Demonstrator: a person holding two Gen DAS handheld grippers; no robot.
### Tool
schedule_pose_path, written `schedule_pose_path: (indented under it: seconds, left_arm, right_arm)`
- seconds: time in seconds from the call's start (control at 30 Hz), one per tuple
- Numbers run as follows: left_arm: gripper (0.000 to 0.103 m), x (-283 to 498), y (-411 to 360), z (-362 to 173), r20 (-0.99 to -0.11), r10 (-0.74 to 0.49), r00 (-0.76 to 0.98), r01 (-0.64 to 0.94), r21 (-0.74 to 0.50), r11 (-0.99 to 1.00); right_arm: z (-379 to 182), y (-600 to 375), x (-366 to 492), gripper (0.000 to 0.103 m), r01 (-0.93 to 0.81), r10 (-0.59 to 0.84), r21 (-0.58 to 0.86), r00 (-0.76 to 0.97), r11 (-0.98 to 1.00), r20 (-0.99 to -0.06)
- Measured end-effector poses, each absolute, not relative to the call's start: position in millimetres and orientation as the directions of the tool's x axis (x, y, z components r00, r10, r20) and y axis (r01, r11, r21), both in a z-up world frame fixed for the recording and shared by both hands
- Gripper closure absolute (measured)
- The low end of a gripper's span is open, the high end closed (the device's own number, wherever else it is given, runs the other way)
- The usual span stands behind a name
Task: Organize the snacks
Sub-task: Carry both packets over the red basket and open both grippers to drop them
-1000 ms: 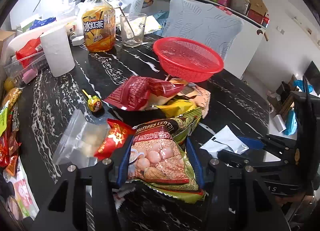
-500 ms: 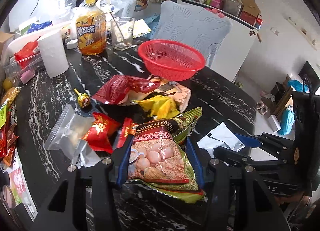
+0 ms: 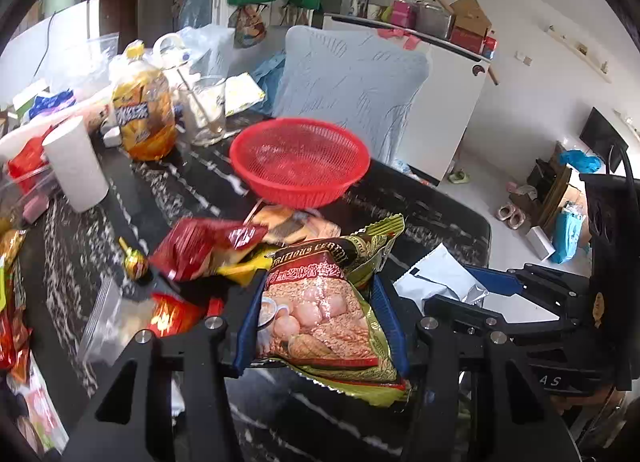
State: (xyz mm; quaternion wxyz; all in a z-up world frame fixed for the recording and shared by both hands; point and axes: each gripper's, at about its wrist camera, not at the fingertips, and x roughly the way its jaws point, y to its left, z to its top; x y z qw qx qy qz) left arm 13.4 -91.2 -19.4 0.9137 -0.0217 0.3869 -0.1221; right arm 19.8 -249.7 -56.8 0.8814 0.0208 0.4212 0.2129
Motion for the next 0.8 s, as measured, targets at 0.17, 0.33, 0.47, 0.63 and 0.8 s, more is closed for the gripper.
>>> schedule_pose_path:
  seconds: [0.17, 0.33, 0.47, 0.63, 0.8]
  left_arm:
    - [0.052, 29, -96, -12, -0.685, -0.252, 0.684, 0.232, -0.123, 0.965]
    - [0.052, 46, -100, -7, -0.675, -0.257, 0.692, 0.248, -0.112, 0.962]
    - [0.052, 65, -101, -2, -0.672, -0.229, 0.704, 0.243, -0.075, 0.967]
    - [0.052, 87, -104, 4, -0.654, -0.229, 0.721, 0.254, -0.057, 0.966]
    - [0.052, 112, -107, 6, -0.646, -0.236, 0.726, 0.259, -0.061, 0.964]
  right_arm:
    - [-43, -254, 30, 0.045, -0.366, 0.391, 0.201, 0.578, 0.909, -0.716]
    - [-31, -255, 44, 0.046, -0.375, 0.388, 0.181, 0.605, 0.909, -0.695]
    - [-23, -252, 60, 0.046, -0.384, 0.392, 0.174, 0.62, 0.907, -0.679]
    - [-17, -249, 79, 0.045, -0.383, 0.394, 0.172, 0.639, 0.908, -0.661]
    - [-13, -246, 98, 0.045, -0.379, 0.396, 0.173, 0.656, 0.909, -0.642]
